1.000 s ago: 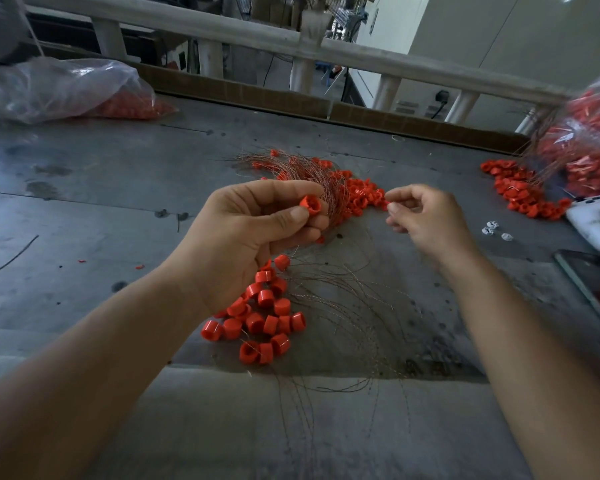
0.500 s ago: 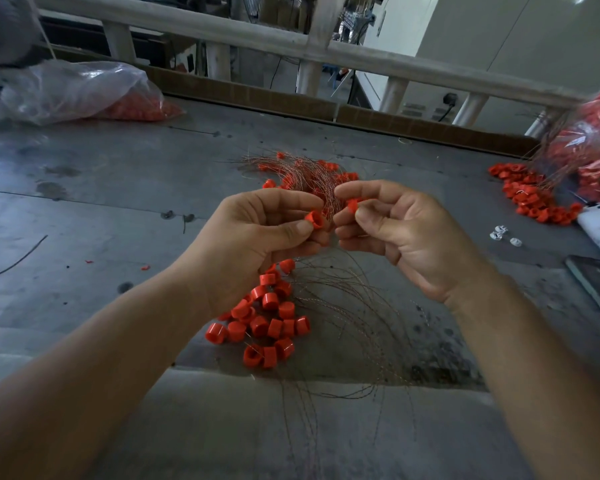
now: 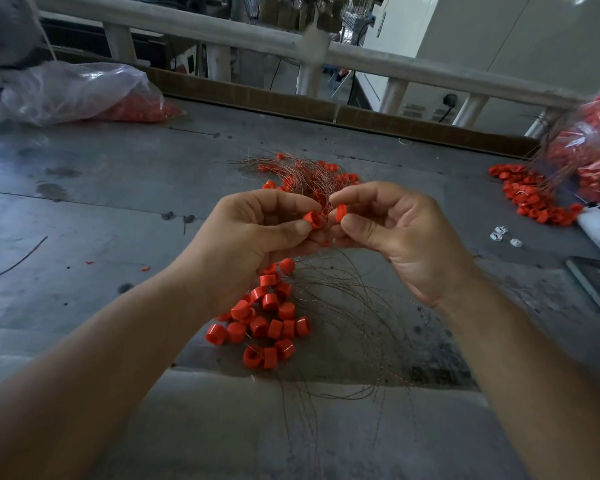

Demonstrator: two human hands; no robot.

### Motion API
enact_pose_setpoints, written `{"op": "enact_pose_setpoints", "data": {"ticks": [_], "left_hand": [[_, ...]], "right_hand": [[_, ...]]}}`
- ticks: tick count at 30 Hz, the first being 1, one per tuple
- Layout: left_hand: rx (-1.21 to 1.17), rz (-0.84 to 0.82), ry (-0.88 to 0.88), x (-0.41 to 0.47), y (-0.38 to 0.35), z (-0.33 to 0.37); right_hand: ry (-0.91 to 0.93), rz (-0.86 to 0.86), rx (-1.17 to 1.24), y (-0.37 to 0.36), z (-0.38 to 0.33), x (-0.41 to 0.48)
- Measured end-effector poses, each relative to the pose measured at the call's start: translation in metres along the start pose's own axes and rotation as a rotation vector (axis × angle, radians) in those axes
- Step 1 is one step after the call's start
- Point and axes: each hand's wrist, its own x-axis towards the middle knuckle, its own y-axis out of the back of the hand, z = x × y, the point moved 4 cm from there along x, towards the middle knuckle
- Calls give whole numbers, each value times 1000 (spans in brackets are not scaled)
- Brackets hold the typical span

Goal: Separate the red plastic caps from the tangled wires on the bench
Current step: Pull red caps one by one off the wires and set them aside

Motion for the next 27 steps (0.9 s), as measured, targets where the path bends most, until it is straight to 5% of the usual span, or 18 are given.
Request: {"op": "enact_pose_setpoints", "data": {"ticks": [11, 27], "left_hand": [[91, 11, -46, -1, 0, 1], [267, -1, -92, -3, -2, 3]], "right_hand": [[220, 75, -340, -10, -2, -4], [315, 134, -511, -12, -5, -7]]}}
